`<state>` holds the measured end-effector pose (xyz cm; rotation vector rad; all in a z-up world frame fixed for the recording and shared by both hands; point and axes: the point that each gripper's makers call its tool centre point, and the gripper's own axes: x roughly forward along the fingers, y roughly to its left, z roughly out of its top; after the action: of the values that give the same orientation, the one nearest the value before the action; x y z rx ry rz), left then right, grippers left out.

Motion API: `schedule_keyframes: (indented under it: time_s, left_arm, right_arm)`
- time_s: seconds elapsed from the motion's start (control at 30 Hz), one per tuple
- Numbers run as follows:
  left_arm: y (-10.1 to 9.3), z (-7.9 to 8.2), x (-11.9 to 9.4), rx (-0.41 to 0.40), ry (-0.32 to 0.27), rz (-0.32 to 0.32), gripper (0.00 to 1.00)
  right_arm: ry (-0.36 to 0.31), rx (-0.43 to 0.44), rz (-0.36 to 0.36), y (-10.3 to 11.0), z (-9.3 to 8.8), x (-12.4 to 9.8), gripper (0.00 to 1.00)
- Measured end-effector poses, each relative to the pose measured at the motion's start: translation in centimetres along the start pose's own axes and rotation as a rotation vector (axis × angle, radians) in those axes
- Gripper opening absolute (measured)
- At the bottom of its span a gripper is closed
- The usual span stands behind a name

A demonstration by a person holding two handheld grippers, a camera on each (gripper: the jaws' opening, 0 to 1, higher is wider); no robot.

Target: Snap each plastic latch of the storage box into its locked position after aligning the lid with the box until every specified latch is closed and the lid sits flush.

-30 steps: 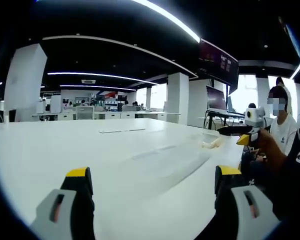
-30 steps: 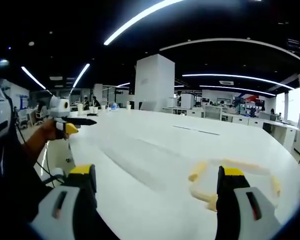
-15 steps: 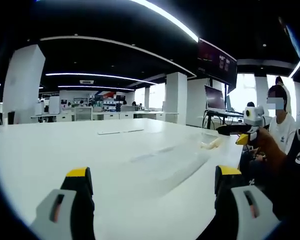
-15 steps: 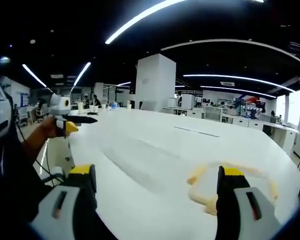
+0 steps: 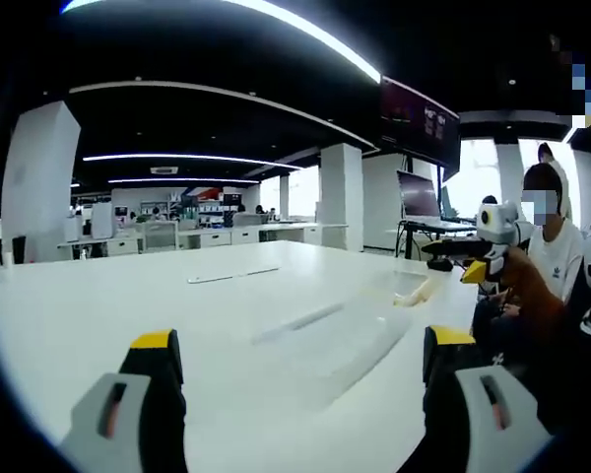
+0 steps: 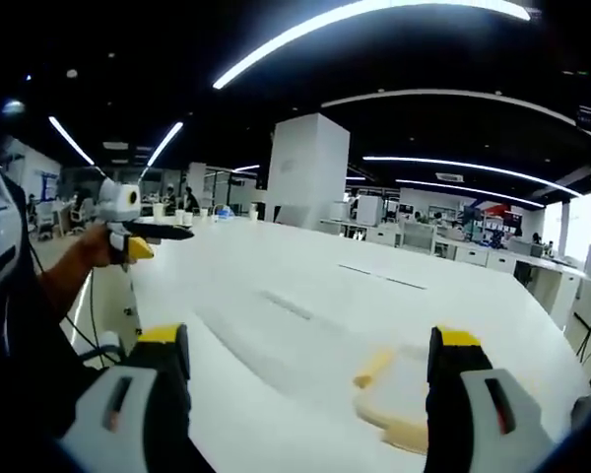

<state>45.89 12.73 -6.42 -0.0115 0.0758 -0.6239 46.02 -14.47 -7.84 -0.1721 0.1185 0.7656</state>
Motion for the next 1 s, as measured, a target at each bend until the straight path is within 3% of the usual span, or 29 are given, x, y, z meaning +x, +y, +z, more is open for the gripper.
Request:
schedule_keyframes:
  time_s: [0.13,0.3,0.63,1.0]
  left_arm:
    - [-1.2,0.0,0.2,-0.015,-0.004,-0.021,1.00]
    - [-0.3,-0.2,0.7,-0.040,-0.006,0.068,1.00]
    - [-2.8,-0.8,2.2,-0.041,0.013,0.025,1.00]
    - [-4.8,-0.7,4.2,-0.057,0.010,0.002,1.00]
  right_arm:
    - [0.009,0.007,0.004,0.2,-0.4,-0.3,1.00]
    - [-0.008,0.008,-0.009,-0.1,-0.1,-1.2,1.00]
    - [0.001,0.035,-0.052,-2.5,-1.8,-2.4,1.00]
    - [-0.013,0.029,-0.048,-4.0,-1.9,-3.1,1.00]
